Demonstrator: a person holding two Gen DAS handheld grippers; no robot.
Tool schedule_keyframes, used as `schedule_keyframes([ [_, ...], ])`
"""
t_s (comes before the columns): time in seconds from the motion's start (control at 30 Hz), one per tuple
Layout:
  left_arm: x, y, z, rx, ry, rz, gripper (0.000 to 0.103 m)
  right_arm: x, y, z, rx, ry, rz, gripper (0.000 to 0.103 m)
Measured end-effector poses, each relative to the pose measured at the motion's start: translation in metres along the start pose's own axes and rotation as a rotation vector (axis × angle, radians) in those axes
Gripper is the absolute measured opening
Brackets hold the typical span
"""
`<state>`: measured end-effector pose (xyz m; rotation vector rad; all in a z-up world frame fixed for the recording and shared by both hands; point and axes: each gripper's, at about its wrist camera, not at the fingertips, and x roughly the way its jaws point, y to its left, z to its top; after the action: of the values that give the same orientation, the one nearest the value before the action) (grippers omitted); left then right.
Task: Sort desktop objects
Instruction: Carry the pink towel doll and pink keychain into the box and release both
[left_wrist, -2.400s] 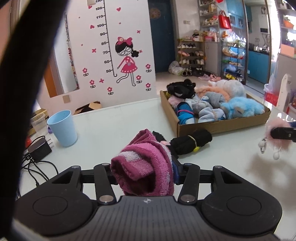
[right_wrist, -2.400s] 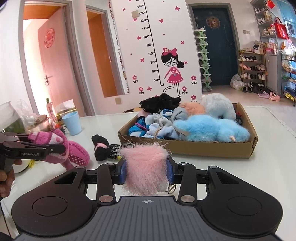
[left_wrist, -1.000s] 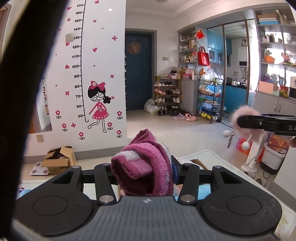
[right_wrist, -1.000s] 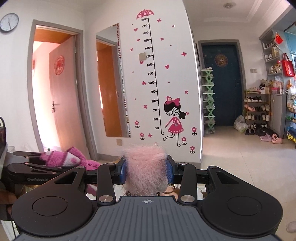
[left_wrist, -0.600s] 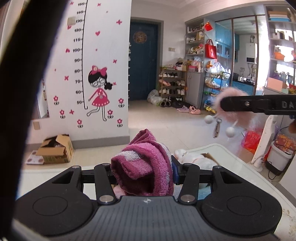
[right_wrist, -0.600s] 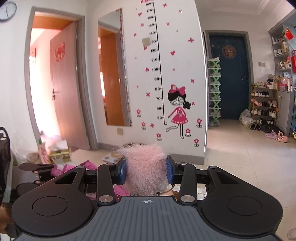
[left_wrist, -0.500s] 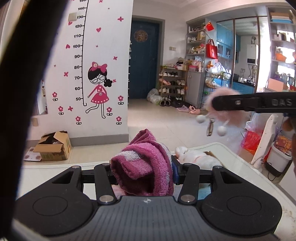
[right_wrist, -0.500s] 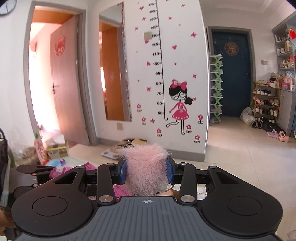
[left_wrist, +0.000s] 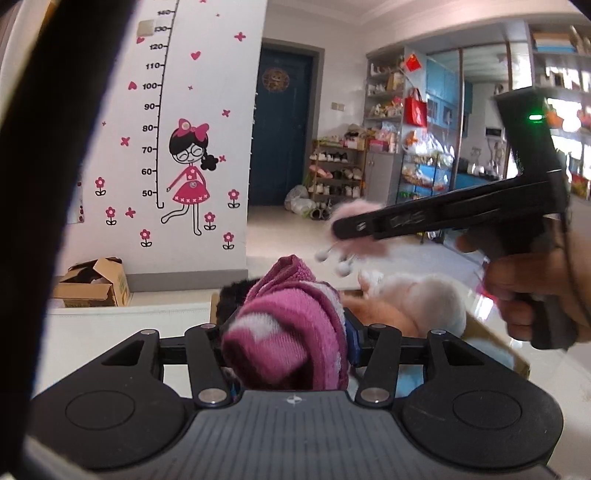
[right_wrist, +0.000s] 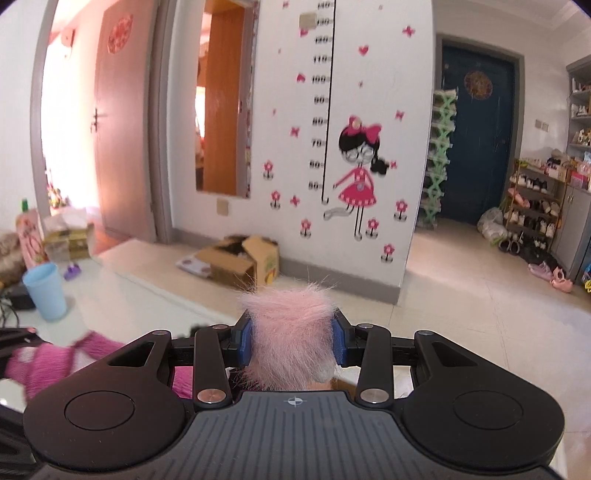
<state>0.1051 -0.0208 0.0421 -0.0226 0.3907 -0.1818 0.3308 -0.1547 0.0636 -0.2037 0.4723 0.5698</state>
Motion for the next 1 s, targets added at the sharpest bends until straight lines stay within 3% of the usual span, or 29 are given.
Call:
schedule_keyframes([
  [0.23,0.007,-0.002,-0.012,0.024,0.11,0.003,0.053,0.033,0.014,-0.037,-0.042,0.188,-0.033,0.047],
  [0.37,0.01,0.006,-0.014,-0.04,0.154,-0.019,0.055,0.03,0.016,-0.041,-0.031,0.194,-0.04,0.047],
  [0.57,0.016,0.003,-0.003,-0.07,0.191,0.009,0.054,0.025,0.021,-0.045,-0.041,0.197,-0.051,0.049],
  [0.73,0.019,0.002,0.012,-0.038,0.191,0.046,0.052,0.022,0.017,-0.045,-0.038,0.192,-0.038,0.049],
  [0.9,0.02,-0.002,0.013,-0.025,0.158,0.038,0.053,0.022,0.012,-0.047,-0.033,0.193,-0.035,0.049],
  [1.0,0.041,-0.001,0.005,-0.055,0.2,0.048,0.055,0.024,0.013,-0.047,-0.038,0.2,-0.032,0.052],
])
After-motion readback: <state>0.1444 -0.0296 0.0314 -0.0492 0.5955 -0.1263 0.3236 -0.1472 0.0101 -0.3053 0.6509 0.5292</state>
